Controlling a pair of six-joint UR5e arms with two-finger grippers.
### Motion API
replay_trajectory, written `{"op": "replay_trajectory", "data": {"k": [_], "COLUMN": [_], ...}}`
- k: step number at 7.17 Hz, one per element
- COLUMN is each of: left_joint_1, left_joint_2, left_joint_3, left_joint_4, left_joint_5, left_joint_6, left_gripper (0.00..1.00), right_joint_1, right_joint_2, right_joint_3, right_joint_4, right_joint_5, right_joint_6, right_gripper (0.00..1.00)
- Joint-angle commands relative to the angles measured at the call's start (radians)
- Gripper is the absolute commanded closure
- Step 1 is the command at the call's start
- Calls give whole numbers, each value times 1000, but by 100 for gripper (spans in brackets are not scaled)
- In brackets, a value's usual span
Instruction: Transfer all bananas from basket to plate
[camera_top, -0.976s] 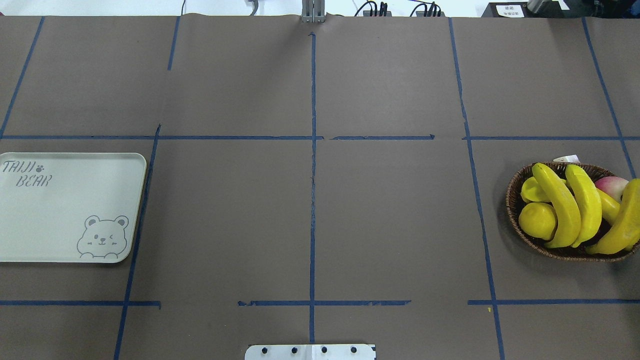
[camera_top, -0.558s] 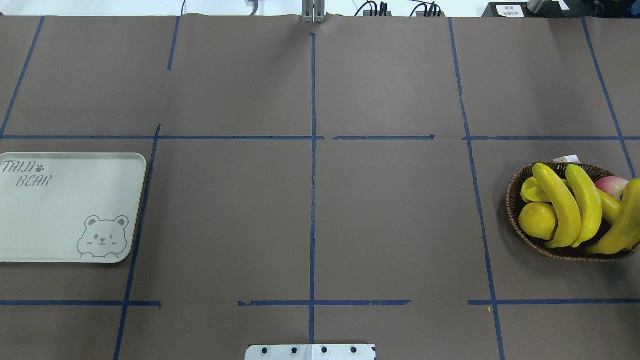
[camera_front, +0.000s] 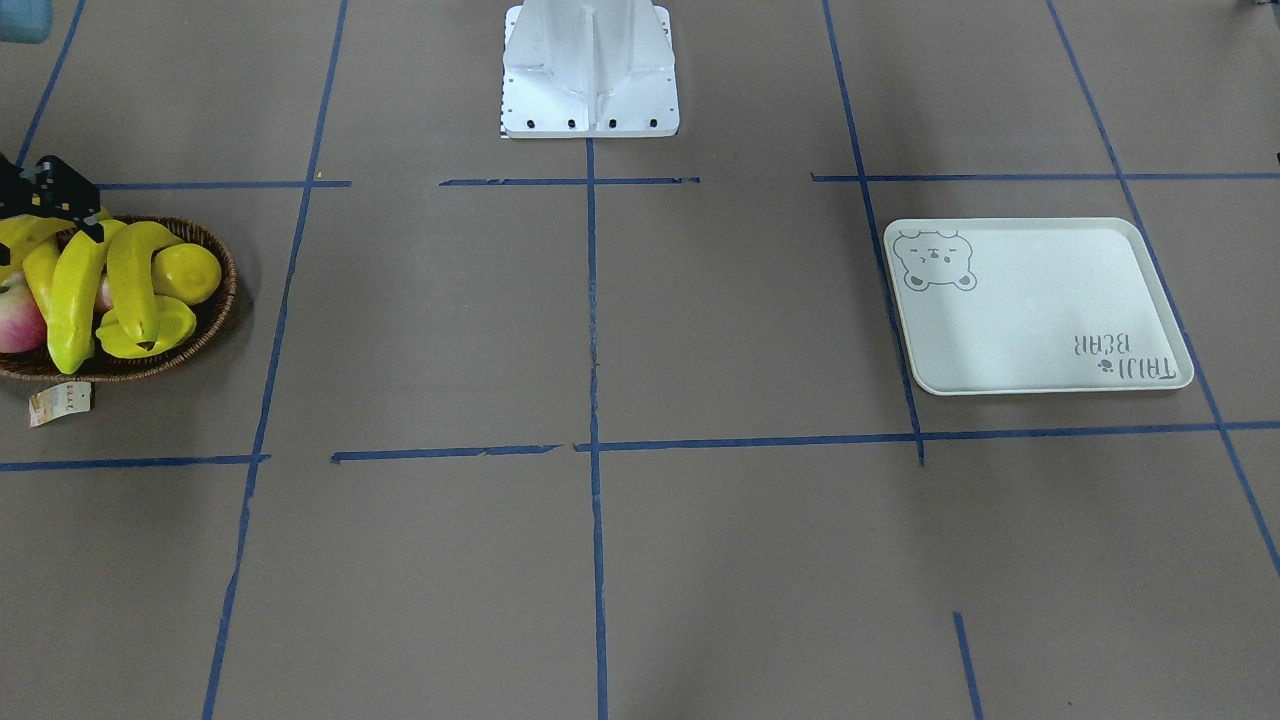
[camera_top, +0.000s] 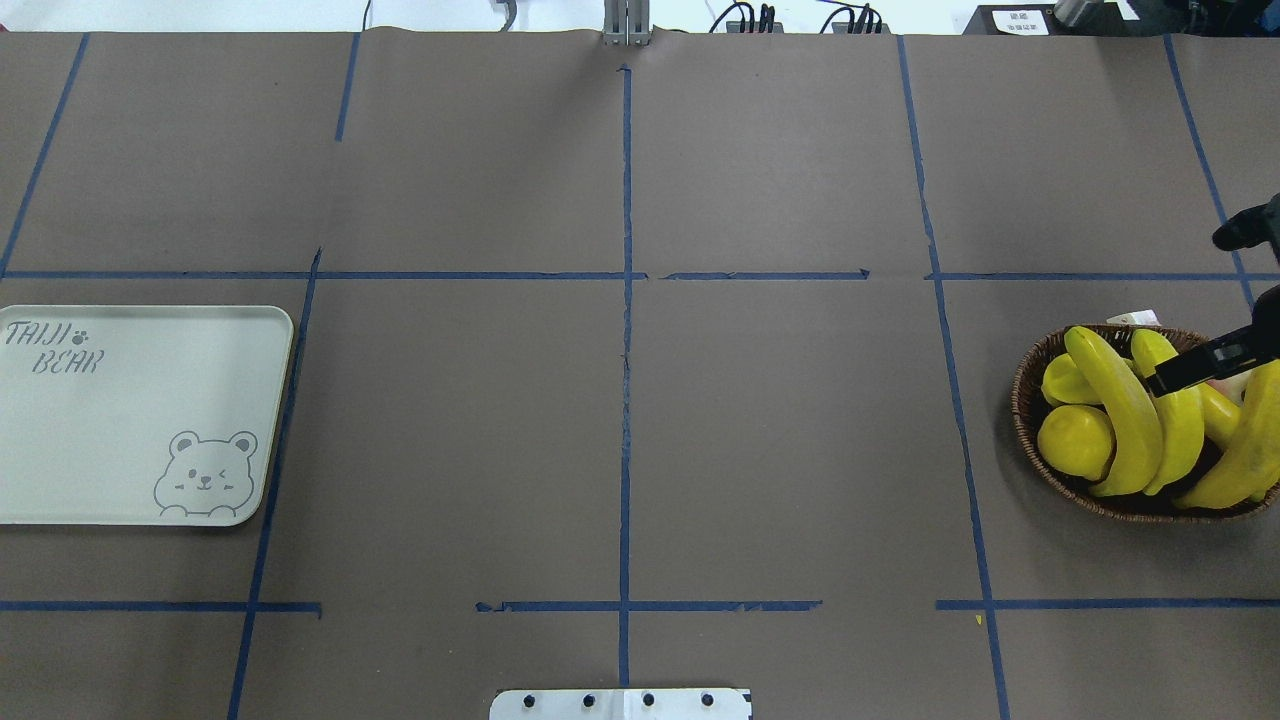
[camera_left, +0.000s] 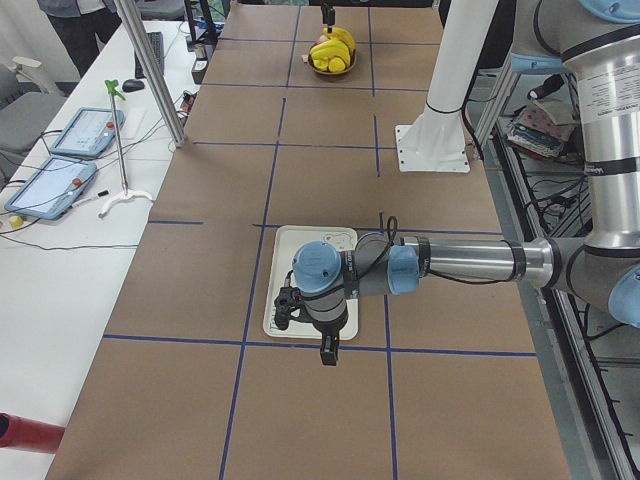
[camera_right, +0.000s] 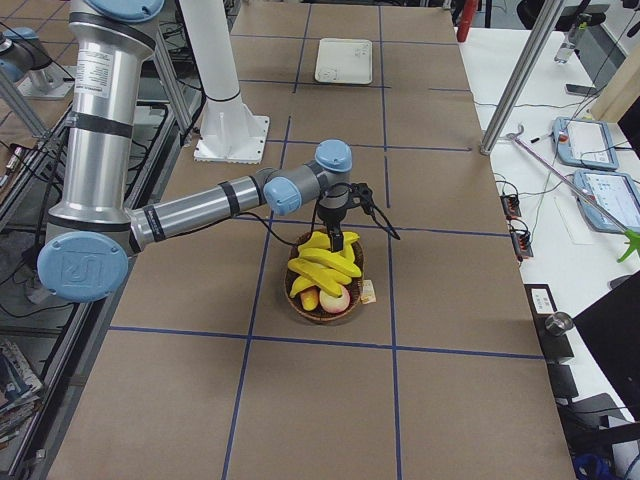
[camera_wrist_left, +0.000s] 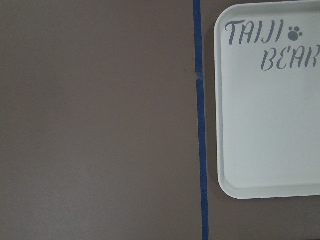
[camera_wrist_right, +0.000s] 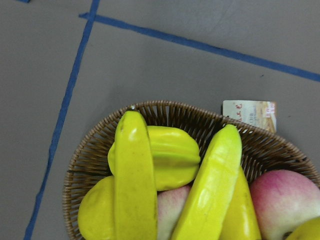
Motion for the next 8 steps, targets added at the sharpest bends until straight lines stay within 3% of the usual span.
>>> {"op": "replay_trajectory", "data": {"k": [1, 4, 7, 8], "left_joint_1": [0, 0, 0, 0], "left_joint_2": [0, 0, 0, 0], "left_joint_3": [3, 3, 3, 3], "left_joint_4": [-3, -1, 0, 0], "left_joint_5": [0, 0, -1, -1], "left_joint_6": [-1, -1, -1, -1], "left_gripper": [0, 0, 0, 0], "right_joint_1": [-73, -120, -126, -128], "right_joint_2": [25, 30, 30, 34], "right_joint_3": [-17, -26, -49, -51], "right_joint_4": [3, 3, 3, 3], "right_joint_5": [-19, -28, -43, -43], "right_joint_6": [37, 40, 36, 36], "right_gripper": [0, 5, 18, 27]}}
